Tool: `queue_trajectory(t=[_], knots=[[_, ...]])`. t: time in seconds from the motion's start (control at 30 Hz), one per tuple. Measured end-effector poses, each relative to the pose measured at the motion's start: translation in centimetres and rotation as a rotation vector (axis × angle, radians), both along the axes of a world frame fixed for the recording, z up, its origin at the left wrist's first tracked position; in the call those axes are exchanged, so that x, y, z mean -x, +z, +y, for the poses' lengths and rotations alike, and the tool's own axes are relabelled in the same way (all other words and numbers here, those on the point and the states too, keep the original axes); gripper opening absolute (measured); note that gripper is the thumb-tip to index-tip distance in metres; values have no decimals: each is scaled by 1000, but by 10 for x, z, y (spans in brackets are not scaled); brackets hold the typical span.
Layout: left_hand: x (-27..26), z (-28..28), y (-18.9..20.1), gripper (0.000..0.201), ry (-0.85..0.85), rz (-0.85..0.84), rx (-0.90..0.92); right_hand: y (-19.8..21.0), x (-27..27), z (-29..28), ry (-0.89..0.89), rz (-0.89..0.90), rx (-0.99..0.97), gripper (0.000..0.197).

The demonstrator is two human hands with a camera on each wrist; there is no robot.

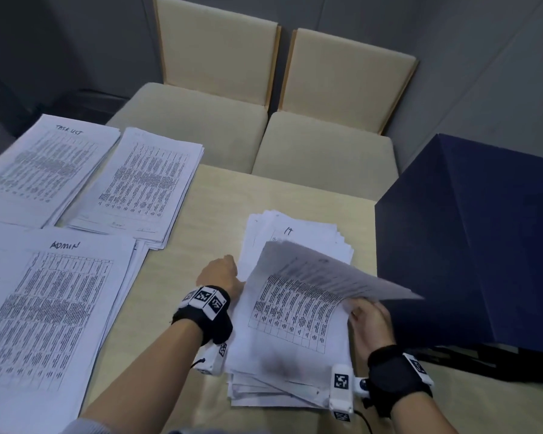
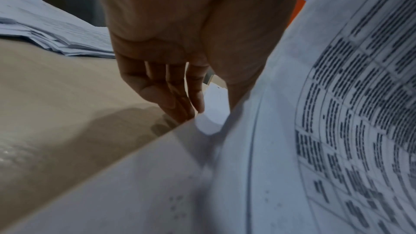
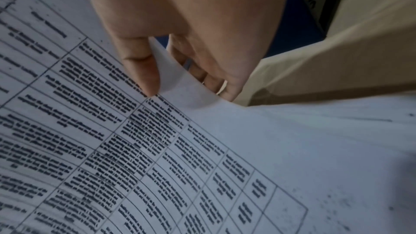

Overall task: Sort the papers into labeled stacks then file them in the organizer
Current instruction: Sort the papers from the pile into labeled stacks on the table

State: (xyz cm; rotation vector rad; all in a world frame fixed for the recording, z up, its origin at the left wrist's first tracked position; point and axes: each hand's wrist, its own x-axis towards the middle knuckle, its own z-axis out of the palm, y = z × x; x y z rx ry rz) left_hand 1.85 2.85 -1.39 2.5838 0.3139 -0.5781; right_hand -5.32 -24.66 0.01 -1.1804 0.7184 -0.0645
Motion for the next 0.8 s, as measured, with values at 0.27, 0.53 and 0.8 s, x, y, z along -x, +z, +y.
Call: queue_trajectory(t=[0.27, 0.53, 0.8], knots=[[-4, 22, 20, 34, 12, -70, -103, 0, 4, -6, 47, -99, -67, 29], [-7, 41, 43, 22, -113, -259, 399, 13, -9, 7, 90, -106, -119, 26], [-4, 26, 10, 34, -24, -121, 375, 9, -5, 5, 85, -49, -39, 27]])
